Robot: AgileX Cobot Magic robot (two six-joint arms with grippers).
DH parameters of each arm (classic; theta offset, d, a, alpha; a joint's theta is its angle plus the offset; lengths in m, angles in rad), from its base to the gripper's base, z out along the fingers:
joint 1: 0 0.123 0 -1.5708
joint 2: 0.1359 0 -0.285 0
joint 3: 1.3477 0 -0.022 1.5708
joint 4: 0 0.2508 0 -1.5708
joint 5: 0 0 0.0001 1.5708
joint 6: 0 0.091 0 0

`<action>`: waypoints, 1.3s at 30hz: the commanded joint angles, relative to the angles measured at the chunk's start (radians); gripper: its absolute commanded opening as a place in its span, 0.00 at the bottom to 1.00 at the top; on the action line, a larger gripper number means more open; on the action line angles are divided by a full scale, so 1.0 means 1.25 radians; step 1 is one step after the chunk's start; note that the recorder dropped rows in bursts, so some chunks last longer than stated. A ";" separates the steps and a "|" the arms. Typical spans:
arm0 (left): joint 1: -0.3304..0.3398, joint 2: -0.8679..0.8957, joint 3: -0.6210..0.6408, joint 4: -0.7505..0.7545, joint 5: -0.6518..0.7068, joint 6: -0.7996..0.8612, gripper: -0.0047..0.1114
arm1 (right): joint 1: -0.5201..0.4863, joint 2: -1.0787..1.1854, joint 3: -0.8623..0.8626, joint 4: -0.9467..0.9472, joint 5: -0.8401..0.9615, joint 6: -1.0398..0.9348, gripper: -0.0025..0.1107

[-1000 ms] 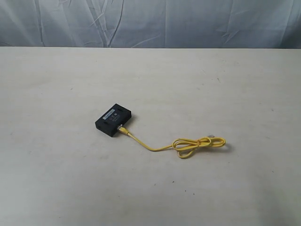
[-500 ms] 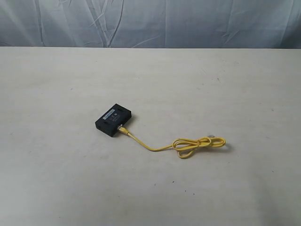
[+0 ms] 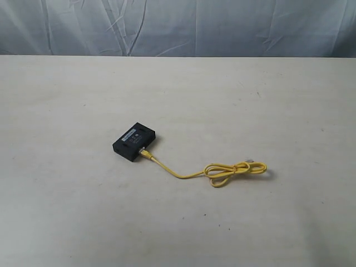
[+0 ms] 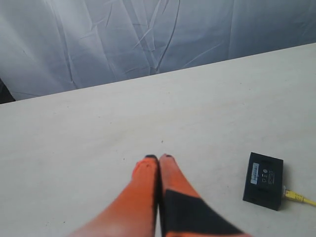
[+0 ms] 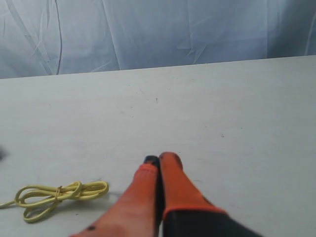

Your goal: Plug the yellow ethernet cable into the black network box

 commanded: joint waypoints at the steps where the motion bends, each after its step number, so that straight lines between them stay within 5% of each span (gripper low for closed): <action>1: -0.002 -0.008 0.003 -0.001 -0.006 -0.007 0.04 | 0.003 -0.005 0.003 0.000 -0.012 0.003 0.02; 18: -0.010 -0.017 0.003 0.009 -0.007 -0.007 0.04 | 0.003 -0.005 0.003 0.000 -0.013 0.004 0.02; 23: -0.010 -0.122 0.005 0.030 0.005 -0.007 0.04 | 0.003 -0.005 0.003 0.003 -0.013 0.004 0.02; 26: -0.010 -0.246 0.082 0.051 -0.034 -0.007 0.04 | 0.003 -0.005 0.003 0.002 -0.011 0.004 0.02; 32: -0.010 -0.580 0.401 0.067 -0.241 -0.005 0.04 | 0.003 -0.005 0.003 0.002 -0.011 0.004 0.02; 39: -0.010 -0.580 0.504 0.082 -0.274 -0.005 0.04 | 0.003 -0.005 0.003 0.012 -0.011 0.004 0.02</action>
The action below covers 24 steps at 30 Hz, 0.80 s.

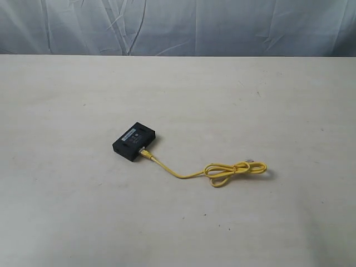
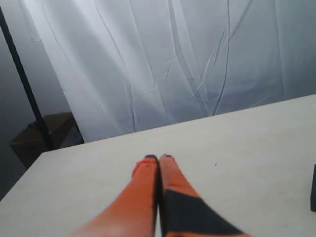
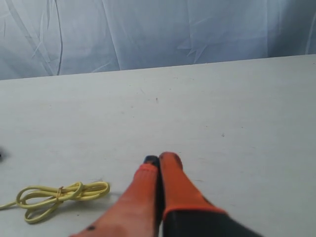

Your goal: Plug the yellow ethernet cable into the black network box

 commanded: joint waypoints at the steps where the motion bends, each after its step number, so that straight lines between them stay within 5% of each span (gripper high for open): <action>1: -0.003 -0.006 0.039 0.011 -0.021 -0.005 0.04 | 0.003 -0.003 0.001 0.016 -0.010 0.001 0.02; 5: -0.003 -0.006 0.051 0.022 -0.004 -0.037 0.04 | 0.003 -0.003 0.001 0.026 -0.010 0.001 0.02; 12: -0.003 -0.006 0.051 0.335 0.054 -0.456 0.04 | 0.003 -0.003 0.001 0.039 -0.010 0.001 0.02; 24: -0.003 -0.006 0.051 0.330 0.052 -0.514 0.04 | 0.003 -0.003 0.001 0.039 -0.010 0.001 0.02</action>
